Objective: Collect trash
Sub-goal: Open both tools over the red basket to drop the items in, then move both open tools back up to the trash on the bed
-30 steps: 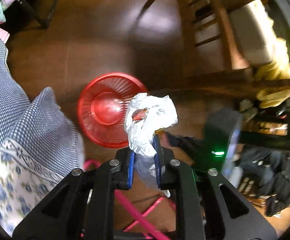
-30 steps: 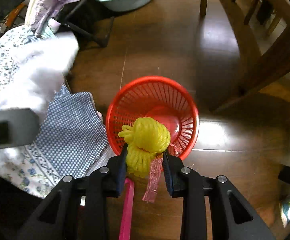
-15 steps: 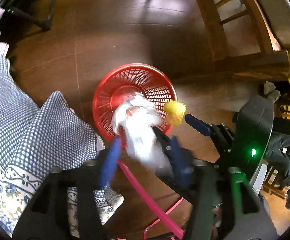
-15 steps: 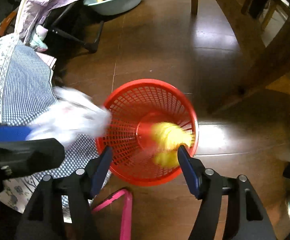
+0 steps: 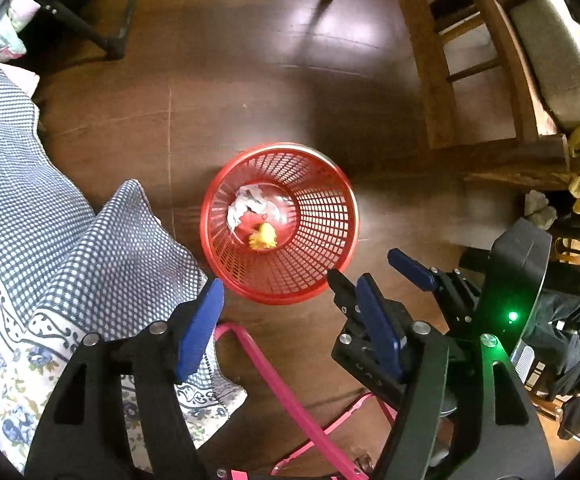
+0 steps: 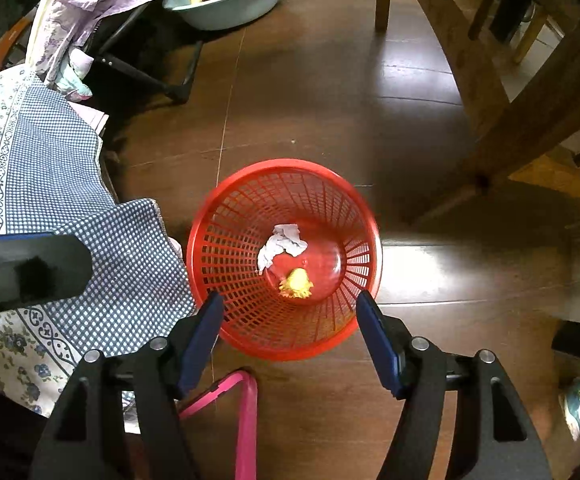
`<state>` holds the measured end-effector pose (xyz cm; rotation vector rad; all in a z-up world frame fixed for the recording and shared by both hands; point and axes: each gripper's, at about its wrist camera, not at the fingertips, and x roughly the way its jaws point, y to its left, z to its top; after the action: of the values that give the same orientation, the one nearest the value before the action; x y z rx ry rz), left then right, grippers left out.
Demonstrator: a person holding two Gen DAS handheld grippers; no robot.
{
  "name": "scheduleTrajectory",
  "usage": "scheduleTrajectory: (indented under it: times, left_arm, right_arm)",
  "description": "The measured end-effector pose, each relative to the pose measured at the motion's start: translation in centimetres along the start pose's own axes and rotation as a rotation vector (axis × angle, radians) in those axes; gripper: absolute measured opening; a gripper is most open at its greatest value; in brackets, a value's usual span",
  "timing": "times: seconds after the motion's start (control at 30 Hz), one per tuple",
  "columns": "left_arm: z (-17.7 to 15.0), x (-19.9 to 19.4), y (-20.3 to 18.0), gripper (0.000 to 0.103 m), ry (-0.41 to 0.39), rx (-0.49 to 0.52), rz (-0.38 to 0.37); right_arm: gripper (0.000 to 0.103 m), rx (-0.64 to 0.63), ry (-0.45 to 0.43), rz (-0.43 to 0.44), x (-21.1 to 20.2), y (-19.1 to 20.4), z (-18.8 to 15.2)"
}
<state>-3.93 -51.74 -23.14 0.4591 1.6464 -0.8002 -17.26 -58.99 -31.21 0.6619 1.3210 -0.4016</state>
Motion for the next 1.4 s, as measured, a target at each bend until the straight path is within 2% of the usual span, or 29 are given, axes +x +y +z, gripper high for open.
scheduleTrajectory:
  times: [0.17,0.5,0.77,0.9,0.93,1.0,1.13,1.23,1.3,1.4]
  left_arm:
    - [-0.5,-1.4,0.1,0.072,-0.041,0.01,0.019]
    - [-1.6,-4.2,1.0,0.073,-0.121,-0.011,0.018]
    - [-2.8,-7.7,2.0,0.073,-0.227,-0.06,-0.038]
    - [-4.3,-11.9,3.6,0.073,-0.327,-0.099,-0.091]
    - [-5.2,-13.7,4.2,0.073,-0.376,-0.115,-0.109]
    - [-7.2,-17.2,5.3,0.073,-0.483,-0.141,-0.1]
    - [-12.0,-24.6,9.0,0.081,-0.668,-0.188,-0.03]
    - [-14.9,-28.4,12.3,0.088,-0.768,-0.237,0.036]
    - [-16.9,-30.3,15.1,0.089,-0.818,-0.302,0.095]
    - [-21.2,-31.8,20.2,0.089,-0.848,-0.429,0.136]
  right_arm:
    - [0.075,0.001,-0.012,-0.025,-1.4,0.4,0.0]
    - [0.078,0.001,-0.003,-0.066,-3.9,1.6,0.2]
    - [0.079,-0.036,-0.048,-0.108,-7.9,3.7,0.3]
    - [0.079,-0.044,-0.097,-0.119,-11.0,4.9,0.7]
    - [0.079,-0.048,-0.114,-0.116,-11.7,5.2,0.9]
    - [0.079,-0.06,-0.171,-0.113,-13.8,6.6,1.4]
    - [0.079,-0.101,-0.278,-0.076,-17.6,10.5,2.1]
    - [0.08,-0.195,-0.35,-0.016,-20.4,15.9,2.7]
    - [0.086,-0.259,-0.379,0.023,-21.7,19.5,2.8]
    - [0.086,-0.354,-0.409,0.069,-23.1,25.0,2.5]
